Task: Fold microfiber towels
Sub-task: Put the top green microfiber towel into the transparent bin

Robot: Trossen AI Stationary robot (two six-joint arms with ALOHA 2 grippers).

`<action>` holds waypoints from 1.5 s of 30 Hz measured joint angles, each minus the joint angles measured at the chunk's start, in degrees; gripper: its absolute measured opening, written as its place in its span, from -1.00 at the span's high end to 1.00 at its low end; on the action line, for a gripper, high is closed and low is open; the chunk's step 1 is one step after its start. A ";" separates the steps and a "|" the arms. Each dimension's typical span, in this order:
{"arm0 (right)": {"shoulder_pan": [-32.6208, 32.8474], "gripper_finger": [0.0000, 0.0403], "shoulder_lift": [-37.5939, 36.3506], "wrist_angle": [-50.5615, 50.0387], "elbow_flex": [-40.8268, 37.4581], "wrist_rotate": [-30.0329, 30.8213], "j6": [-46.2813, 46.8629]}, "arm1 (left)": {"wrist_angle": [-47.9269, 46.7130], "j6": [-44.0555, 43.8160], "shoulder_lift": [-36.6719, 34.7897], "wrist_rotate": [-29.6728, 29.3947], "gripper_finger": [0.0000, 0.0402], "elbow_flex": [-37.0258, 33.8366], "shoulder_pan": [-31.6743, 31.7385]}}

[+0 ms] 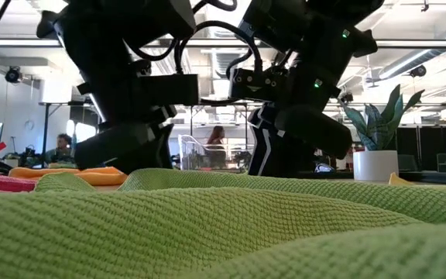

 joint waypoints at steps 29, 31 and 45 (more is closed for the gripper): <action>-0.46 0.95 -2.47 -6.19 0.62 0.42 5.00 | 4.79 6.44 -1.78 5.54 0.99 0.71 1.09; -0.39 0.95 -3.87 -9.18 1.96 0.13 6.36 | 4.63 7.37 -3.62 7.41 0.99 1.49 1.23; -0.79 0.96 -8.04 -28.37 14.97 3.09 14.42 | -8.33 11.54 -13.91 10.42 1.00 9.92 7.60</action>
